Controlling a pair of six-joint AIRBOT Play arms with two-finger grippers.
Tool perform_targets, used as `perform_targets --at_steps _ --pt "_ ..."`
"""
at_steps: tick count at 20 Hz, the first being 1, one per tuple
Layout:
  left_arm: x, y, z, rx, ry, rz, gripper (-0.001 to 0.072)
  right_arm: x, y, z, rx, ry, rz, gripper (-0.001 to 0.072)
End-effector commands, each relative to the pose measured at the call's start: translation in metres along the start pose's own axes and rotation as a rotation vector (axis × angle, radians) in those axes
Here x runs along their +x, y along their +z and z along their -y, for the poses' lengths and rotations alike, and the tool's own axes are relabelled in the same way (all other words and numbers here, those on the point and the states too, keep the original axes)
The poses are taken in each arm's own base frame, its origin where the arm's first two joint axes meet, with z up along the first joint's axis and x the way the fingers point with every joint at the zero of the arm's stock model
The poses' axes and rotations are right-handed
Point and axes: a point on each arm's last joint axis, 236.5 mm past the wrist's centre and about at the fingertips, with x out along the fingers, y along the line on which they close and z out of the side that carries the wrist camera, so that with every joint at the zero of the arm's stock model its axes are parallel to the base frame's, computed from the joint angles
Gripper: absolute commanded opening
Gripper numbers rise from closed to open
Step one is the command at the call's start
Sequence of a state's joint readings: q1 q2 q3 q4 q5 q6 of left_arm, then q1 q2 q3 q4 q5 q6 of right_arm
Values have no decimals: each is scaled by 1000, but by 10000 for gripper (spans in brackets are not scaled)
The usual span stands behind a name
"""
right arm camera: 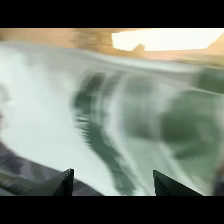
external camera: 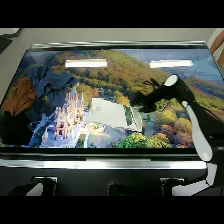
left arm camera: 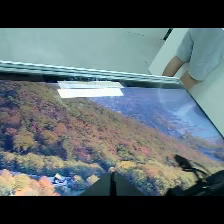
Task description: Fold the shirts.
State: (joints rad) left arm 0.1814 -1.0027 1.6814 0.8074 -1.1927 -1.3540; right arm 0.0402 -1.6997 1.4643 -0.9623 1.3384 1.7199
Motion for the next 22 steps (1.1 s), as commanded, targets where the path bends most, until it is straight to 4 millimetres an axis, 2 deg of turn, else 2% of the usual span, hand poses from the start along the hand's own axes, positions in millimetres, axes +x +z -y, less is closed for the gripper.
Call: perform_targets --at_steps 1,3,5,7,8,9,10,11,13,14,16,19,21,22 --pt "-2 -1 -3 6 15 -3 29 -28 -37 108 119 -251 -92 601" --pt "-1 -1 -2 4 12 -5 29 10 -47 90 115 -122 -106 601" --pt "0 -2 -2 -7 9 -8 29 39 -39 65 106 -20 -53 602" --pt "0 -2 -2 -14 9 -8 29 55 -24 48 108 18 9 597" --pt "0 -2 -2 -14 9 -8 29 60 -19 41 116 40 30 550" --pt "0 -2 -2 -14 9 -8 29 61 -15 33 122 71 46 480" --pt "0 -2 -2 -14 9 -8 29 59 -12 22 84 111 55 239" --pt "1 -2 -2 -14 9 -9 29 52 -8 17 70 137 60 49" --pt "2 -3 -4 -17 10 -12 29 23 7 11 16 171 88 44" --pt "4 -4 -5 -20 10 -16 29 1 18 13 5 186 111 43" --pt "7 -5 -8 -25 11 -22 29 -51 41 35 26 194 185 43" --pt "9 -6 -10 -29 12 -27 29 -135 56 100 163 187 328 43" --pt "9 -6 -10 -29 11 -28 29 -183 41 160 303 150 385 43" --pt "9 -6 -10 -29 11 -28 30 -204 26 192 370 112 406 43"
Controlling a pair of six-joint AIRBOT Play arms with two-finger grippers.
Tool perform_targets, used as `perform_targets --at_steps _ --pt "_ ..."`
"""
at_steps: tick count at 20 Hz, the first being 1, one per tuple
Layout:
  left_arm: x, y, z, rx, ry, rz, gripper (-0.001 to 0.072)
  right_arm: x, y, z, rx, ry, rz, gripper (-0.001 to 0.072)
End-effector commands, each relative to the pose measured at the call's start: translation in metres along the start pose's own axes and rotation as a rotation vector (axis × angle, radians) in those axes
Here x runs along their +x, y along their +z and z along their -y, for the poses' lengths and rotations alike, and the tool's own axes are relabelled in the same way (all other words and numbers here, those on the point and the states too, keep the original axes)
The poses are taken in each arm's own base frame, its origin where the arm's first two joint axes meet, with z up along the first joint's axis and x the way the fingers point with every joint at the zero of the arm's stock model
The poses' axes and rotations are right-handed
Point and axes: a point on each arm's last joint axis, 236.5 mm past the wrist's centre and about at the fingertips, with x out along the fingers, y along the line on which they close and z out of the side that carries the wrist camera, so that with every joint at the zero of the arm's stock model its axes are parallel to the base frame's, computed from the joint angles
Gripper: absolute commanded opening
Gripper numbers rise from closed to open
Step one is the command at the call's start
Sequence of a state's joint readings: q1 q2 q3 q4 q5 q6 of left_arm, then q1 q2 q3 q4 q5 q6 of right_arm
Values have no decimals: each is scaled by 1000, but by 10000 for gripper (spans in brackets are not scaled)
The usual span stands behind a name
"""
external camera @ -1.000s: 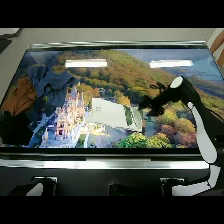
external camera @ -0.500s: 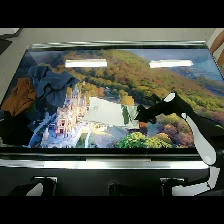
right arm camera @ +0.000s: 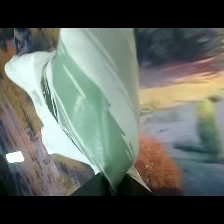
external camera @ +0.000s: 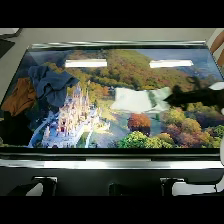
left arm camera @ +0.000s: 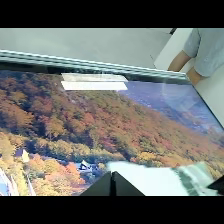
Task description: Fold the shirts.
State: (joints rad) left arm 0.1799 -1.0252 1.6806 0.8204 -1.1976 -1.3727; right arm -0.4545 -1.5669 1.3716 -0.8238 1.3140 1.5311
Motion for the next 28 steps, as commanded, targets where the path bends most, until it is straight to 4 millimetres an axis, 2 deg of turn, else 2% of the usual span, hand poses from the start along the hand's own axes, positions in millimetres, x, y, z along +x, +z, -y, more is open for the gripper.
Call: perform_targets --at_steps 1,3,5,7,9,12,14,20,25,26,27,28 --pt "1 0 0 0 0 -2 30 -99 6 87 191 -119 96 43" --pt "1 -2 0 2 -2 -7 30 -144 -13 144 309 -254 122 43" --pt "1 -3 0 3 -3 -14 30 -172 -43 187 462 -369 131 43" --pt "1 -4 1 3 -4 -18 30 -174 -76 213 562 -447 130 43" --pt "1 -4 1 10 -4 -18 30 -156 -114 233 640 -512 127 43" --pt "1 -4 0 14 -4 -18 30 -119 -145 238 732 -474 165 43" --pt "2 -4 0 13 -4 -20 30 -107 -161 240 768 -475 183 43" --pt "5 -6 -3 6 -3 -27 30 -87 -186 244 856 -469 207 43" --pt "5 -6 -3 2 -3 -28 30 -80 -193 246 932 -463 204 44" --pt "5 -6 -3 2 -3 -28 30 -80 -193 246 931 -464 206 81" --pt "5 -6 -3 2 -3 -28 30 -83 -192 247 923 -472 209 282" --pt "5 -6 -3 2 -3 -28 30 -88 -188 248 893 -485 218 522"
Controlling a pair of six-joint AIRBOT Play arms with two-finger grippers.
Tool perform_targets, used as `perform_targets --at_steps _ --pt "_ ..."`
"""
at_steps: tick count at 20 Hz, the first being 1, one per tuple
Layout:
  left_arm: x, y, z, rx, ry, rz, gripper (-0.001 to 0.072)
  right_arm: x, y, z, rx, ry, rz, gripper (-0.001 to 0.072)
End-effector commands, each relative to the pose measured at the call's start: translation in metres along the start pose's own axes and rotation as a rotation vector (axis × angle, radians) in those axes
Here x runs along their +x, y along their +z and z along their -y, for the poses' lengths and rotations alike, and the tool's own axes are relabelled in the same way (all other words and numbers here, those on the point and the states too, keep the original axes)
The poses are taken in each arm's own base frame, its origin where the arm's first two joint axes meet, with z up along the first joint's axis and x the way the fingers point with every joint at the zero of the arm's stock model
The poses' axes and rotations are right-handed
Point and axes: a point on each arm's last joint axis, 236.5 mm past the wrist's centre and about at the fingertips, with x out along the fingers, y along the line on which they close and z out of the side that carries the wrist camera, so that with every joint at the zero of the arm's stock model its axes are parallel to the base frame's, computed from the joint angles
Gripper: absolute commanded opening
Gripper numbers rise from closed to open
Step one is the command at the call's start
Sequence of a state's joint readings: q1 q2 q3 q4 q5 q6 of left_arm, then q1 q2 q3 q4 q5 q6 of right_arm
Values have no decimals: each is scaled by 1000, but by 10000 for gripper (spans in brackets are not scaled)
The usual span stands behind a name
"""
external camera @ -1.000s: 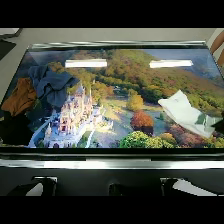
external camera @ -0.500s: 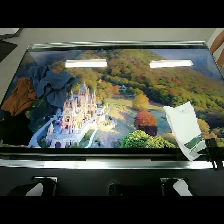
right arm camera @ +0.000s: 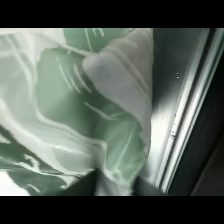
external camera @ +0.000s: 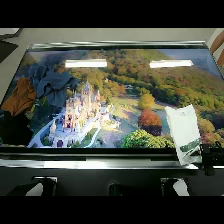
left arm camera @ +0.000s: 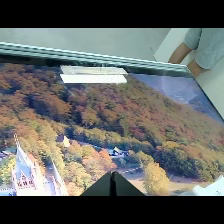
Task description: Fold the shirts.
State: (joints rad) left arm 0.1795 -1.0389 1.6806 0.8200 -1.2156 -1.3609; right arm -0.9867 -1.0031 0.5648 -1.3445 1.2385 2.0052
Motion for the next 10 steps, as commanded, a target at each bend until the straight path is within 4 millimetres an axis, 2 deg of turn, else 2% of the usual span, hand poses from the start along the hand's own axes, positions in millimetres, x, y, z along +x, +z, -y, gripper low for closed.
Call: perform_targets --at_steps 1,2,3,5,6,7,8,9,10 --pt "0 0 0 0 1 1 30 -13 11 0 -65 -18 37 698" --pt "0 1 0 0 1 3 30 -29 18 2 -135 -52 56 694" --pt "0 1 0 6 1 4 30 -53 33 8 -181 -112 107 693" --pt "0 3 -1 29 3 10 30 -117 70 18 -264 -233 262 691" --pt "1 3 -2 29 5 14 30 -151 90 14 -272 -252 368 687" --pt "2 4 -3 26 6 17 30 -188 108 -5 -296 -208 491 675" --pt "6 5 -6 34 12 20 29 -225 122 -40 -319 -89 626 659" --pt "14 7 -14 66 42 22 28 -261 127 -82 -363 44 749 640" --pt "25 5 -28 109 101 13 27 -295 118 -133 -450 187 859 613"
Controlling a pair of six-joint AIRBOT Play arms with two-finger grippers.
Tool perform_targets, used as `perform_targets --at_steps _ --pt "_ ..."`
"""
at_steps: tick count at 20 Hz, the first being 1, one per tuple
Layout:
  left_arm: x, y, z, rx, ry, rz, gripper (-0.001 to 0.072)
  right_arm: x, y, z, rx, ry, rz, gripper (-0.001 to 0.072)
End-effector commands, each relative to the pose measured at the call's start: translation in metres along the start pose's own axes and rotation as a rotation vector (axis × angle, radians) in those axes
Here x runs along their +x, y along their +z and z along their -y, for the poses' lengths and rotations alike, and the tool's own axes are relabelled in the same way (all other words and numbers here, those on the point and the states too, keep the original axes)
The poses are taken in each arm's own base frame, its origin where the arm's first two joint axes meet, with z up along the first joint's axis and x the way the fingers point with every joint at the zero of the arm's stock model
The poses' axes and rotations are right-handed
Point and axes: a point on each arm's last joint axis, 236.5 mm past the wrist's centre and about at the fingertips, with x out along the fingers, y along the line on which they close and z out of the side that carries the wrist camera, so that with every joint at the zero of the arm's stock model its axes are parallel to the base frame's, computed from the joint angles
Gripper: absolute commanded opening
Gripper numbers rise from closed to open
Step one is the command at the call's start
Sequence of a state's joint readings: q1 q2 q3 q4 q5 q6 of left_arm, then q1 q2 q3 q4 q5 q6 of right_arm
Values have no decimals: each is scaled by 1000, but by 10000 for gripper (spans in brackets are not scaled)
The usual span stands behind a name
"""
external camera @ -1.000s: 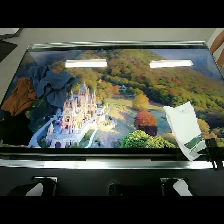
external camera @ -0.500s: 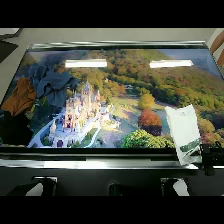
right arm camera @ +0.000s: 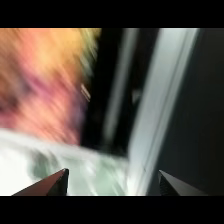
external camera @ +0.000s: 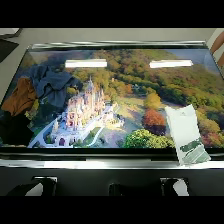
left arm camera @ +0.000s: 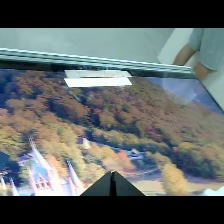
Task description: Fold the shirts.
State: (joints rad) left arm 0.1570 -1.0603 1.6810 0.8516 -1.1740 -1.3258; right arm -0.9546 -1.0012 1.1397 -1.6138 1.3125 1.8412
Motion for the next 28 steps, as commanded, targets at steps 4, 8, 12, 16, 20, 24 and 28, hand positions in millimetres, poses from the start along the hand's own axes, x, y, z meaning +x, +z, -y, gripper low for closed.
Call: perform_targets --at_steps 4,8,12,16,20,24,28 --pt "85 -72 -104 252 497 -315 28 -129 3 -266 -548 551 428 600" --pt "116 -235 -93 91 411 -908 720 -61 -192 -331 -879 492 -51 673" --pt "135 -291 -86 -70 363 -842 718 -14 -273 -292 -994 301 -437 666" --pt "137 -293 -88 -86 375 -816 719 -10 -265 -285 -1009 259 -414 664" --pt "137 -294 -89 -87 375 -819 719 -10 -264 -286 -1006 260 -414 664" --pt "137 -294 -89 -87 375 -819 719 -10 -264 -286 -1006 260 -414 664" --pt "137 -294 -89 -87 375 -819 719 -10 -265 -286 -1006 260 -414 664"
